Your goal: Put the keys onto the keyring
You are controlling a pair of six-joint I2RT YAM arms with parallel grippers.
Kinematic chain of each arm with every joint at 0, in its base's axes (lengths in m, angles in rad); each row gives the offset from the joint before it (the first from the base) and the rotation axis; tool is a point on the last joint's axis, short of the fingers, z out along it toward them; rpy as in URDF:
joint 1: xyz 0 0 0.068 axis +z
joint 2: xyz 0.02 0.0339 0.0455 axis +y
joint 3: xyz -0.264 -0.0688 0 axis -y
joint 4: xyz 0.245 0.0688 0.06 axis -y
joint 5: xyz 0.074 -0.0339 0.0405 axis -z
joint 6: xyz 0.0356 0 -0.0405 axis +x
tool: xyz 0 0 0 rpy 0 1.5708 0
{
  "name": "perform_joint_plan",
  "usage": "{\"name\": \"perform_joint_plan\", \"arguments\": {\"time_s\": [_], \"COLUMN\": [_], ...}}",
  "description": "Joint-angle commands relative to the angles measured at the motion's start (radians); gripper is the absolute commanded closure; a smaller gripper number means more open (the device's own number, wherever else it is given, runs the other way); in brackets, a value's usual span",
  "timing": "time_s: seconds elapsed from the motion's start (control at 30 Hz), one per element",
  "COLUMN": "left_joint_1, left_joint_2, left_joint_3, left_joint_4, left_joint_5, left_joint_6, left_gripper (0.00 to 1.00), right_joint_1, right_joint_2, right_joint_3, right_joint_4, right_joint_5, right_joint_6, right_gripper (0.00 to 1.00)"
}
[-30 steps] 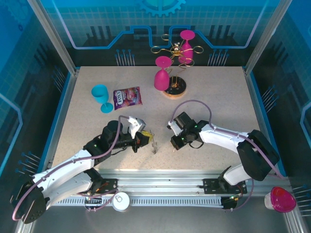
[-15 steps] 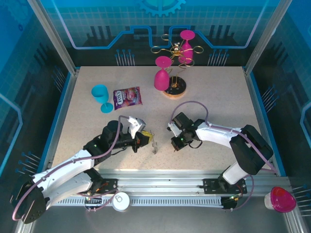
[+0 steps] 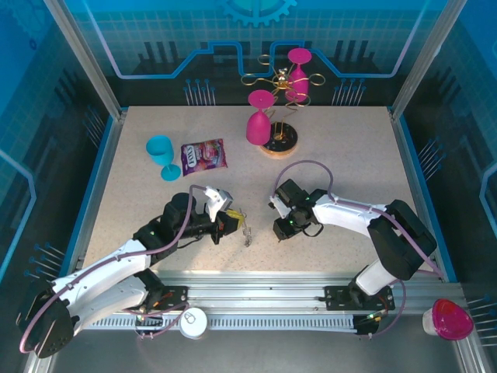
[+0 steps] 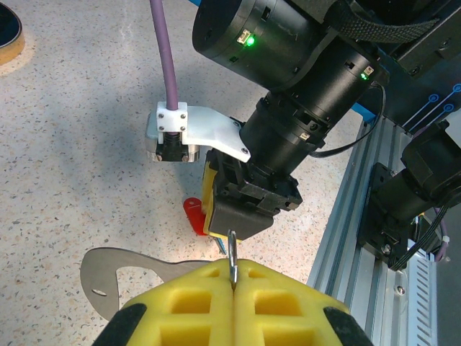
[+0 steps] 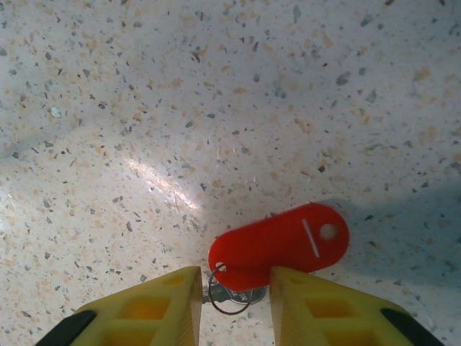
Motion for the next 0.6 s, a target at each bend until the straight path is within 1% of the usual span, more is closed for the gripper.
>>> {"name": "perform_joint_plan", "arguments": {"time_s": [0.0, 0.07, 0.27, 0.33, 0.43, 0.57], "left_joint_1": [0.005, 0.006, 0.006, 0.006, 0.006, 0.006], "left_joint_2": [-0.019, -0.021, -0.021, -0.021, -0.021, -0.023], "left_joint_3": [-0.010, -0.010, -0.009, -0.008, -0.008, -0.008], "left_joint_4": [0.002, 0.001, 0.001, 0.001, 0.002, -0.001], "left_joint_5": [0.000, -0.001, 0.001, 0.000, 0.001, 0.002], "left_joint_6": [0.003, 0.002, 0.002, 0.001, 0.002, 0.001], "left_gripper": [1.00, 1.00, 1.00, 1.00, 1.00, 1.00], "right_joint_1": [0.018, 0.026, 0.048, 0.058, 0.069, 0.071], "right_joint_2": [0.015, 0.019, 0.038, 0.054, 0.063, 0.063], "right_joint_3": [0.034, 0.039, 0.038, 0.074, 0.082, 0.090], "right_joint_4": [-0.051, -0.061, -0.085, -0.098, -0.100, -0.103], "right_joint_5": [0.034, 0.052, 0.084, 0.090, 0.108, 0.127], "right_joint_6": [0.014, 0.019, 0.022, 0.020, 0.025, 0.028], "right_gripper": [0.66, 0.62, 0.59, 0.58, 0.59, 0.65]}}
